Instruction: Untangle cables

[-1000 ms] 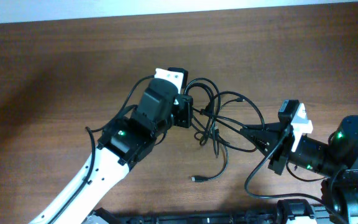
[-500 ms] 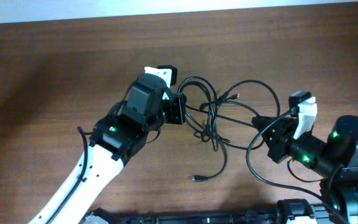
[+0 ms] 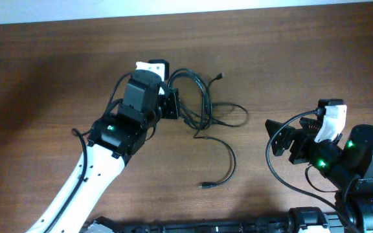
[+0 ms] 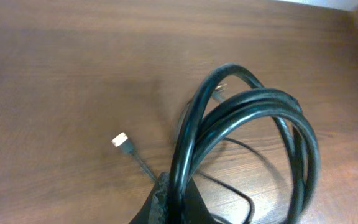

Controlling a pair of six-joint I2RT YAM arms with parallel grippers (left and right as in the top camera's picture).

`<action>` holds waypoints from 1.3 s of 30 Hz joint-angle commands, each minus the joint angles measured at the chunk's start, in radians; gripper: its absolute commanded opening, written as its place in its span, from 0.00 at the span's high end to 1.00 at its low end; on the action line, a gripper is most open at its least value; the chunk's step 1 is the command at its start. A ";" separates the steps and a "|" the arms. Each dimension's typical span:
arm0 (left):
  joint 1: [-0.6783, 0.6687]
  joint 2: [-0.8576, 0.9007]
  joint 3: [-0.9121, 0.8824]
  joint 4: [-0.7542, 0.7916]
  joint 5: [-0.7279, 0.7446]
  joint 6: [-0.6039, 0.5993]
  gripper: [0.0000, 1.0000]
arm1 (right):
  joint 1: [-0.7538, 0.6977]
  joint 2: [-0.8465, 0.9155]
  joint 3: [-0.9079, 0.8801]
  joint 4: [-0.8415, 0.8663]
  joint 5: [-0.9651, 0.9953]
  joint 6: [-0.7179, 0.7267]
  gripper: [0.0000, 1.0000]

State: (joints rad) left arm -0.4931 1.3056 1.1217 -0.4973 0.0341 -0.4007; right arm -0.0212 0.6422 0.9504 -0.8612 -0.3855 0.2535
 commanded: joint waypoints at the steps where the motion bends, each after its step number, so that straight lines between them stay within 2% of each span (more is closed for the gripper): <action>1: -0.002 0.001 -0.006 0.064 0.174 0.171 1.00 | -0.005 0.001 0.019 0.000 0.012 -0.013 0.01; 3: -0.002 0.001 -0.006 0.113 0.331 0.297 1.00 | -0.005 0.001 0.019 0.001 -0.008 -0.021 0.01; 5: -0.002 0.001 -0.006 0.160 0.520 0.452 1.00 | -0.005 0.001 0.019 0.005 -0.082 -0.097 0.01; 8: -0.002 0.001 -0.006 0.211 0.663 0.594 1.00 | -0.005 0.001 0.019 0.005 -0.138 -0.153 0.00; 12: -0.001 -0.022 -0.001 0.327 0.661 0.598 1.00 | -0.005 0.001 0.019 0.008 -0.152 -0.153 0.01; 15: -0.001 -0.073 0.023 0.401 0.658 0.598 1.00 | -0.005 0.001 0.019 0.066 -0.348 -0.223 0.01; 20: -0.002 -0.134 0.027 0.485 0.658 0.597 1.00 | -0.005 0.001 0.019 0.190 -0.561 -0.223 0.01; 23: -0.002 -0.158 0.027 0.557 0.660 0.596 1.00 | -0.005 0.001 0.019 0.212 -0.573 -0.220 0.01; 28: -0.048 -0.160 0.027 0.671 0.661 0.526 1.00 | -0.005 0.002 0.019 0.293 -0.575 -0.167 0.01; 31: -0.056 -0.160 0.027 0.682 0.588 0.530 1.00 | -0.005 0.017 0.019 0.278 -0.536 -0.167 0.01; 32: -0.053 -0.160 0.027 0.665 0.499 0.529 0.93 | -0.005 0.027 0.019 0.265 -0.518 -0.167 0.01; 34: -0.053 -0.160 0.027 0.634 0.350 0.529 0.89 | -0.005 0.045 0.019 0.253 -0.502 -0.167 0.01; 36: -0.053 -0.160 0.027 0.623 0.269 0.529 0.52 | -0.005 0.064 0.019 0.248 -0.496 -0.167 0.01; 37: -0.053 -0.160 0.027 0.618 0.253 0.529 0.41 | -0.005 0.077 0.019 0.248 -0.496 -0.167 0.01; 38: -0.053 -0.160 0.027 0.613 0.254 0.529 0.18 | -0.005 0.091 0.019 0.248 -0.496 -0.167 0.01; 39: -0.053 -0.160 0.027 0.600 0.254 0.529 0.01 | -0.005 0.101 0.019 0.248 -0.496 -0.167 0.01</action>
State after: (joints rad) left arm -0.5491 1.1683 1.1233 0.1196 0.3855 0.1352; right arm -0.0212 0.7189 0.9524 -0.6125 -0.8986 0.0795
